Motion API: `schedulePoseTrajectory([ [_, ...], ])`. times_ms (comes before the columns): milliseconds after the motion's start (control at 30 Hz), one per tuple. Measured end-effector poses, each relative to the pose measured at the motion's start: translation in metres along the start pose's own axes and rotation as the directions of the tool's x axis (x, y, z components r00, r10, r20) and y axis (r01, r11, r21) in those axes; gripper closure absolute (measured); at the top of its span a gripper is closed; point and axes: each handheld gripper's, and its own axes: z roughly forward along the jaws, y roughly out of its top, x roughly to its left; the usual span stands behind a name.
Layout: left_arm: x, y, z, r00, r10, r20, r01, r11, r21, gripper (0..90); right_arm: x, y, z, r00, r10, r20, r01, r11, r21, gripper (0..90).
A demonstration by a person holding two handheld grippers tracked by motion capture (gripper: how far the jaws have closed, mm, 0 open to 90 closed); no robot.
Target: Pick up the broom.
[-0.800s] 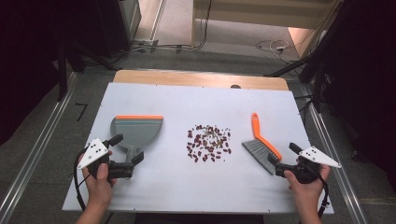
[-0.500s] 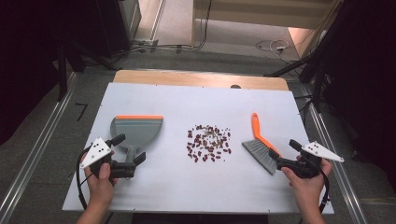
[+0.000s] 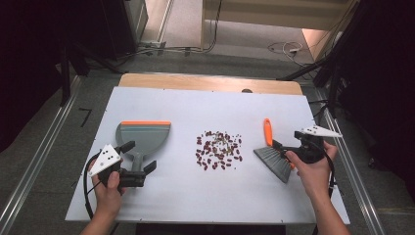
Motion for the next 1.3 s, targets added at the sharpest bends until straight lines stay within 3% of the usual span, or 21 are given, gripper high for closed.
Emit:
schedulePoseTrajectory([
  [133, -0.002, -0.001, 0.002, 0.9998, 0.008, 0.016, -0.009, 0.9998, 0.021, 0.0, -0.004, 0.013, 0.015, 1.0, -0.002, 0.005, 0.002, 0.9977, 0.067, 8.4],
  [267, -0.003, 0.0, 0.004, 0.9997, 0.013, 0.023, -0.013, 0.9995, 0.028, 0.0, -0.008, 0.022, 0.033, 0.9992, 0.028, 0.028, -0.032, 0.9875, 0.155, 14.1],
  [333, -0.004, 0.0, 0.005, 0.9996, 0.015, 0.023, -0.015, 0.9995, 0.029, 0.0, -0.009, 0.025, 0.041, 0.9986, 0.034, 0.042, -0.041, 0.9794, 0.198, 19.8],
  [400, -0.004, 0.0, 0.005, 0.9996, 0.018, 0.024, -0.019, 0.9993, 0.034, 0.0, -0.009, 0.027, 0.048, 0.9974, 0.038, 0.062, -0.051, 0.9724, 0.228, 31.9],
  [567, -0.006, -0.001, 0.007, 0.9995, 0.019, 0.027, -0.02, 0.999, 0.041, 0.0, -0.009, 0.028, 0.06, 0.9951, 0.035, 0.092, -0.062, 0.9499, 0.306, 40.3],
  [600, -0.006, -0.001, 0.007, 0.9994, 0.022, 0.027, -0.023, 0.9988, 0.044, 0.0, -0.009, 0.028, 0.06, 0.9951, 0.035, 0.092, -0.062, 0.9499, 0.306, 40.3],
  [633, -0.006, -0.002, 0.008, 0.9993, 0.023, 0.03, -0.025, 0.9986, 0.046, 0.0, -0.009, 0.028, 0.063, 0.9948, 0.022, 0.099, -0.054, 0.9395, 0.338, 46.0],
  [700, -0.006, -0.002, 0.009, 0.9992, 0.024, 0.032, -0.026, 0.9986, 0.047, 0.0, -0.008, 0.027, 0.065, 0.9955, 0.011, 0.094, -0.043, 0.9354, 0.351, 47.2],
  [767, -0.006, -0.002, 0.009, 0.9991, 0.025, 0.033, -0.026, 0.9985, 0.049, 0.0, -0.006, 0.026, 0.069, 0.9955, -0.006, 0.095, -0.031, 0.9228, 0.384, 50.3],
  [933, -0.007, -0.002, 0.009, 0.9992, 0.025, 0.033, -0.026, 0.9984, 0.05, 0.0, -0.003, 0.026, 0.075, 0.992, 0.052, 0.115, -0.098, 0.8921, 0.441, 53.8],
  [967, -0.007, -0.002, 0.009, 0.9992, 0.024, 0.033, -0.026, 0.9984, 0.05, 0.0, -0.003, 0.026, 0.075, 0.992, 0.052, 0.115, -0.098, 0.8921, 0.441, 53.8],
  [1033, -0.007, -0.002, 0.009, 0.9992, 0.023, 0.033, -0.025, 0.9983, 0.052, 0.0, 0.0, 0.025, 0.079, 0.9883, 0.03, 0.15, -0.096, 0.8819, 0.461, 53.8],
  [1133, -0.007, -0.003, 0.01, 0.9991, 0.027, 0.033, -0.029, 0.9979, 0.058, 0.0, 0.002, 0.023, 0.082, 0.9875, 0.017, 0.156, -0.091, 0.8736, 0.478, 53.7],
  [1233, -0.007, -0.003, 0.01, 0.9991, 0.028, 0.033, -0.03, 0.9978, 0.06, 0.0, 0.006, 0.019, 0.088, 0.9842, -0.008, 0.177, -0.085, 0.854, 0.513, 58.4],
  [1300, -0.007, -0.003, 0.01, 0.999, 0.028, 0.034, -0.03, 0.9978, 0.059, 0.0, 0.006, 0.018, 0.088, 0.9815, -0.006, 0.191, -0.094, 0.8575, 0.506, 60.5],
])
